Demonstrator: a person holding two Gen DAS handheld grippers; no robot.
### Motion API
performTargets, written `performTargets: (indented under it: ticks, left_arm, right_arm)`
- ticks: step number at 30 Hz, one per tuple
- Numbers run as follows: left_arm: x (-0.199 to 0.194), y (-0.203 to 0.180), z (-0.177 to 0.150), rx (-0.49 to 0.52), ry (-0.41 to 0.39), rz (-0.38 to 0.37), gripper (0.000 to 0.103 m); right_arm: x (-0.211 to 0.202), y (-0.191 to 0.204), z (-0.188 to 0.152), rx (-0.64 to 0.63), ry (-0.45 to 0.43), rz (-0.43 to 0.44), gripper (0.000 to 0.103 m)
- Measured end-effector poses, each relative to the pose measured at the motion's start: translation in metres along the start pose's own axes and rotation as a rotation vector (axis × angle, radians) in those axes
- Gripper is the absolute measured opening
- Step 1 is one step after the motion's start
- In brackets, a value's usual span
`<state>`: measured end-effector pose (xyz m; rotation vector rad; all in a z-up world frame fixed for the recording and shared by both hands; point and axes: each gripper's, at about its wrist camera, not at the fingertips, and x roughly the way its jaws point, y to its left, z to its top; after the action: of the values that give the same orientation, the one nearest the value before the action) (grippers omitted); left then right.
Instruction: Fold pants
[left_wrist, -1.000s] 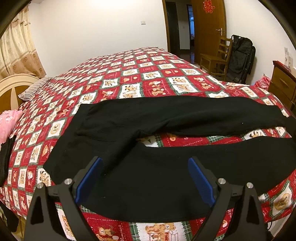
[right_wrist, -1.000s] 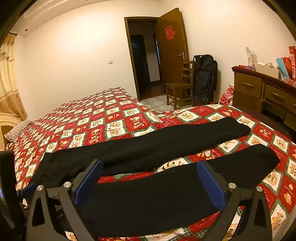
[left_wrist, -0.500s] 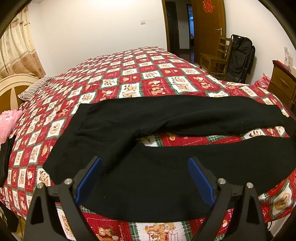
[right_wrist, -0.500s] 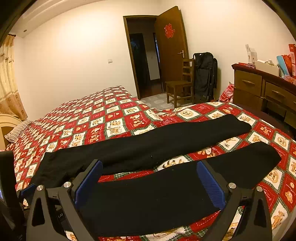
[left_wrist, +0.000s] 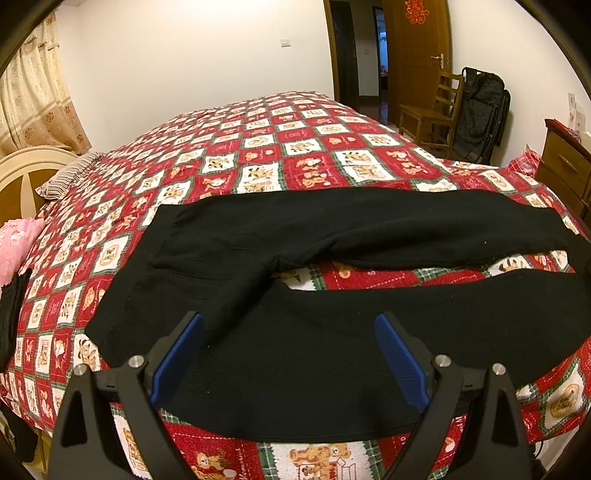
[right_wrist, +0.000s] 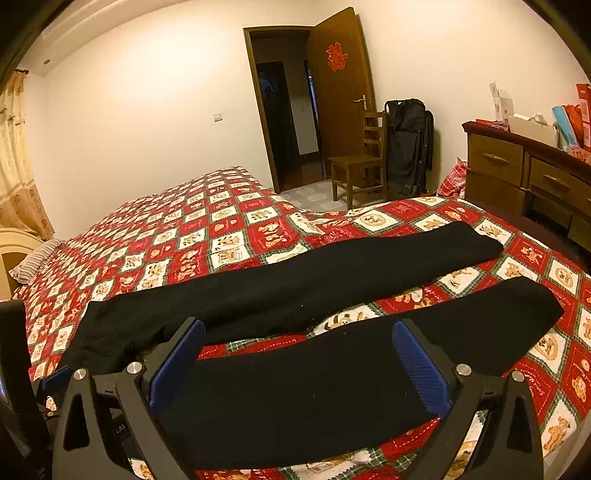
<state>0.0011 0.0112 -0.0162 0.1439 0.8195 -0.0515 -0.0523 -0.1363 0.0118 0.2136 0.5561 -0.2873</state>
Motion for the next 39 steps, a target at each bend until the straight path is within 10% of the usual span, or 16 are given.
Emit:
performTargets:
  ticks: [20,39]
  left_arm:
    - [0.025,0.005,0.005,0.038,0.06,-0.019,0.096]
    - [0.146,0.087,0.094,-0.072,0.181,-0.009,0.096]
  right_arm:
    - [0.04,-0.01,0.002,0.007,0.115,0.012,0.102]
    - [0.271,0.082,0.07,-0.37,0.45,0.302,0.086]
